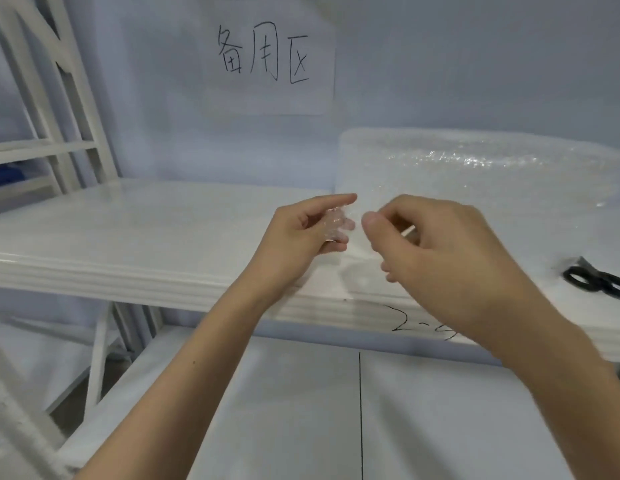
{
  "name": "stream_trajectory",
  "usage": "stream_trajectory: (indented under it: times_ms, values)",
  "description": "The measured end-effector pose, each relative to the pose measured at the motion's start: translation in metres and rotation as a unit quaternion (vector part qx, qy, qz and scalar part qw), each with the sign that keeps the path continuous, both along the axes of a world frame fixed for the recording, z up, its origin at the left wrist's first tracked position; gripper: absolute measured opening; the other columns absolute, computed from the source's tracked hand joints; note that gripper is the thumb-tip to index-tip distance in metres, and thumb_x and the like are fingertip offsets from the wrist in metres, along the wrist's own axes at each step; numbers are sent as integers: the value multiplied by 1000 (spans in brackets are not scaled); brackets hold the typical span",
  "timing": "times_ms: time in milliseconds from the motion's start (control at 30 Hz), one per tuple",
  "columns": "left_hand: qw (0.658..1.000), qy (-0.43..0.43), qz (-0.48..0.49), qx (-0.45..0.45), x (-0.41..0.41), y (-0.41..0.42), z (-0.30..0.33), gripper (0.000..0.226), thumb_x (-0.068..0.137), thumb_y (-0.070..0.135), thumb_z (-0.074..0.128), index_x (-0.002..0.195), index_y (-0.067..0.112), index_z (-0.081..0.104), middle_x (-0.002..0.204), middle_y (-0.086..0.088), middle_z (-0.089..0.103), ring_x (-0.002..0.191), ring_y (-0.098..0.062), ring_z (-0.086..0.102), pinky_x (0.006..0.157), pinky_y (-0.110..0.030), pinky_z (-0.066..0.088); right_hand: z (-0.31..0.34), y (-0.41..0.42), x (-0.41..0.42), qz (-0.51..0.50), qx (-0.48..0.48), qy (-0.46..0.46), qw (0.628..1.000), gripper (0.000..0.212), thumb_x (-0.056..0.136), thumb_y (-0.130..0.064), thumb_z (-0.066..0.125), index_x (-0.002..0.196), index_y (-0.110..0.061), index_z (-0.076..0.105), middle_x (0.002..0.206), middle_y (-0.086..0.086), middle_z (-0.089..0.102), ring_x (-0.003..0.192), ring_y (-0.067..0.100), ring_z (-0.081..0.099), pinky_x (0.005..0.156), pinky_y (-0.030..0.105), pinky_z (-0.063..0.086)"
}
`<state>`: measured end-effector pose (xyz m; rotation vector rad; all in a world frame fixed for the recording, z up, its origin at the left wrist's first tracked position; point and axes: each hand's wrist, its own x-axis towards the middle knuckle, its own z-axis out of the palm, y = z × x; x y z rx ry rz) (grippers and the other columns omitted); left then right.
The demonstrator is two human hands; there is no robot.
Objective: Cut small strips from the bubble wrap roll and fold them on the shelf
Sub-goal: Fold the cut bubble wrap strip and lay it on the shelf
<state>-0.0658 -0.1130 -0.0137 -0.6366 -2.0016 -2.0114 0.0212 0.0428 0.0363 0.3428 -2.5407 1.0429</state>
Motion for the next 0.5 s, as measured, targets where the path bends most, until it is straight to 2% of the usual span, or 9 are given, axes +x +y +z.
stream_trajectory:
  times_ms: [100, 167, 233, 267, 333, 400, 433, 500]
  values:
    - [999, 2, 40, -13, 2, -13, 0, 21, 96, 8, 58, 116, 12, 64, 67, 2, 71, 64, -17, 63, 67, -28, 57, -14, -25, -29, 14, -34, 4, 999, 30, 96, -45, 40, 92, -27, 64, 76, -14, 58, 63, -1, 55, 54, 13, 36]
    - [999, 8, 46, -20, 2, -19, 0, 11, 96, 8, 58, 106, 9, 54, 61, 5, 69, 59, -16, 60, 63, -25, 53, -22, -32, -45, 29, -59, -18, 998, 35, 96, -48, 37, 107, -26, 62, 84, -13, 60, 68, -4, 54, 59, 12, 37]
    - [998, 24, 53, -32, 1, -23, 1, 6, 97, 5, 55, 99, 8, 50, 58, 6, 68, 58, -15, 60, 63, -26, 53, -29, -35, -57, 27, -71, -30, 997, 49, 92, -58, 35, 121, -26, 59, 105, -8, 65, 88, 5, 59, 75, 22, 44]
    - [997, 33, 59, -38, -1, -24, 2, 5, 97, 3, 54, 97, 7, 51, 58, 6, 67, 57, -15, 60, 63, -26, 54, -30, -36, -62, 27, -77, -31, 996, 54, 90, -63, 35, 122, -27, 60, 109, -6, 68, 94, 12, 62, 81, 29, 47]
    - [996, 44, 73, -41, -4, -26, 4, 7, 96, 0, 54, 94, 7, 55, 61, 3, 69, 58, -16, 61, 65, -27, 56, -29, -39, -68, 45, -122, -42, 991, 56, 87, -66, 38, 105, -23, 69, 94, -2, 74, 89, 20, 67, 86, 40, 53]
    - [995, 51, 76, -34, -7, -27, 5, 12, 93, -4, 55, 90, 7, 57, 66, -10, 68, 60, -20, 60, 67, -30, 56, -25, -41, -72, 57, -190, -82, 977, 60, 88, -64, 40, 87, -14, 73, 76, 6, 75, 79, 25, 71, 85, 45, 56]
    - [995, 58, 76, -32, -8, -27, 6, 14, 91, -7, 53, 89, 7, 58, 67, -17, 65, 61, -22, 59, 69, -34, 56, -23, -42, -74, 58, -230, -113, 965, 61, 89, -62, 39, 86, -11, 72, 74, 8, 75, 75, 25, 72, 83, 43, 58]
    - [995, 64, 74, -32, -10, -27, 5, 18, 88, -11, 51, 88, 5, 59, 67, -16, 60, 62, -23, 58, 74, -41, 56, -20, -41, -78, 76, -299, -167, 936, 54, 93, -55, 44, 88, -8, 70, 72, 10, 74, 67, 23, 70, 75, 37, 60]
